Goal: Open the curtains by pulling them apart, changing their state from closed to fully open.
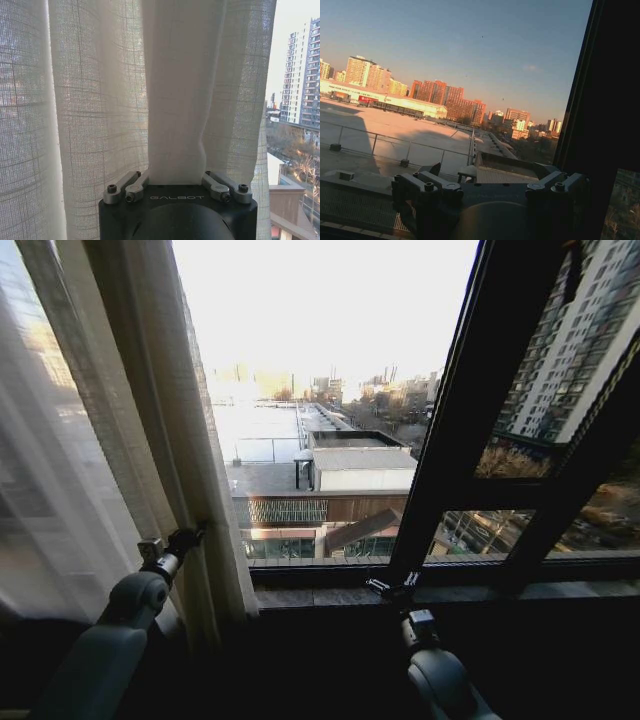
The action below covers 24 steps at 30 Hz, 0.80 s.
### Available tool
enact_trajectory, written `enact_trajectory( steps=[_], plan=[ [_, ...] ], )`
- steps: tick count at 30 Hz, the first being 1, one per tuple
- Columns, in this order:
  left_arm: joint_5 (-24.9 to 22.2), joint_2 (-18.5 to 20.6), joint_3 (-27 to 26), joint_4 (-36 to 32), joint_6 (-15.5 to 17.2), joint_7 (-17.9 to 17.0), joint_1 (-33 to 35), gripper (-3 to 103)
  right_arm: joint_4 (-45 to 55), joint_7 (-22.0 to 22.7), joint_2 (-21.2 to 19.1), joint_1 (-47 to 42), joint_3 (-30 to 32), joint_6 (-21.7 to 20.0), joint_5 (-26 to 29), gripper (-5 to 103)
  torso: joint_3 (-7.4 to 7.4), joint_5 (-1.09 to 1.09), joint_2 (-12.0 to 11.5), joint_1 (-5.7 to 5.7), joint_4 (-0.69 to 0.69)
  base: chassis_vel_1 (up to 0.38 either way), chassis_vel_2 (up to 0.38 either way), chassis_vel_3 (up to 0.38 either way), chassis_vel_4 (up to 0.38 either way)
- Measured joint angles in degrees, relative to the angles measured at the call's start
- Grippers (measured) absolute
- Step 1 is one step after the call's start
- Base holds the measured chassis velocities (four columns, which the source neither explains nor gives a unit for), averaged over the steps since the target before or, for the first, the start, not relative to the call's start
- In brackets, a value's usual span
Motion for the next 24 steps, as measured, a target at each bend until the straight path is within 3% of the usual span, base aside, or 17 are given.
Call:
enact_trajectory(
  steps=[1,3,5,7,10,12,14,18,21,22,24],
  plan=[
    [0.0,-0.1,-0.1,0.0,0.0,0.0,0.0,15,-0.1,0.0,0.0,0.0,0.0,0.0,0.0,100,0.0,0.0,0.0,0.0,0.0,0.0,0.0,0.0,0.0],
    [0.0,-0.2,-0.1,-0.1,0.0,0.0,0.2,15,-0.2,0.0,0.0,0.1,0.0,0.1,0.0,100,0.0,0.0,0.0,0.0,0.0,0.0,0.0,0.0,0.0],
    [0.2,-0.4,-0.2,-0.3,0.0,-0.2,0.2,4,-0.5,-0.1,0.0,0.2,0.0,0.2,0.0,100,0.0,0.01,0.0,0.0,0.0,0.0,0.0,0.0,0.0],
    [0.3,-0.5,-0.2,-0.3,0.0,-0.4,0.2,4,-0.5,-0.1,0.0,0.2,-0.1,0.2,0.0,100,0.0,0.01,0.0,0.0,0.0,0.0,0.0,0.0,0.0],
    [6.0,-3.1,-1.8,2.2,-1.3,-7.7,-1.4,0,-0.6,-0.4,0.1,0.3,-0.7,0.3,0.0,100,0.0,-0.01,0.0,0.0,-0.01,0.0,0.0,0.0,0.0],
    [6.4,-3.3,-2.1,2.5,-1.4,-8.7,-1.6,0,-0.6,-0.5,0.1,0.3,-0.8,0.3,0.0,100,0.0,-0.01,0.0,0.0,-0.02,0.0,0.0,0.0,0.0],
    [8.4,-4.2,-5.2,3.9,-1.4,-13.7,-2.1,0,-0.8,-0.6,0.2,0.8,-1.6,0.5,0.0,100,0.0,-0.01,0.0,0.0,-0.02,0.0,0.0,0.0,0.0],
    [10.1,-4.2,-10.8,5.6,-1.5,-17.4,-1.3,0,-1.0,-0.7,0.4,1.3,-3.1,0.7,0.0,100,0.0,-0.01,0.0,0.0,-0.01,0.0,0.0,0.0,0.0],
    [10.6,-2.7,-18.4,8.4,-2.3,-21.2,-0.2,0,-1.4,-1.3,0.4,1.9,-4.6,1.1,0.0,100,0.0,0.0,0.0,0.0,0.0,0.0,0.0,0.0,0.0],
    [10.6,-2.7,-18.4,8.4,-2.3,-21.2,-0.2,0,-1.4,-1.3,0.4,1.9,-4.6,1.1,0.0,100,0.0,0.0,0.0,0.0,0.0,0.0,0.0,0.0,0.0],
    [11.1,-1.3,-23.2,11.1,-3.4,-24.6,-0.1,0,-1.7,-1.8,0.4,2.4,-5.3,1.7,-0.3,100,0.0,0.0,0.0,0.0,0.0,0.0,0.0,0.0,0.0]
  ],
)
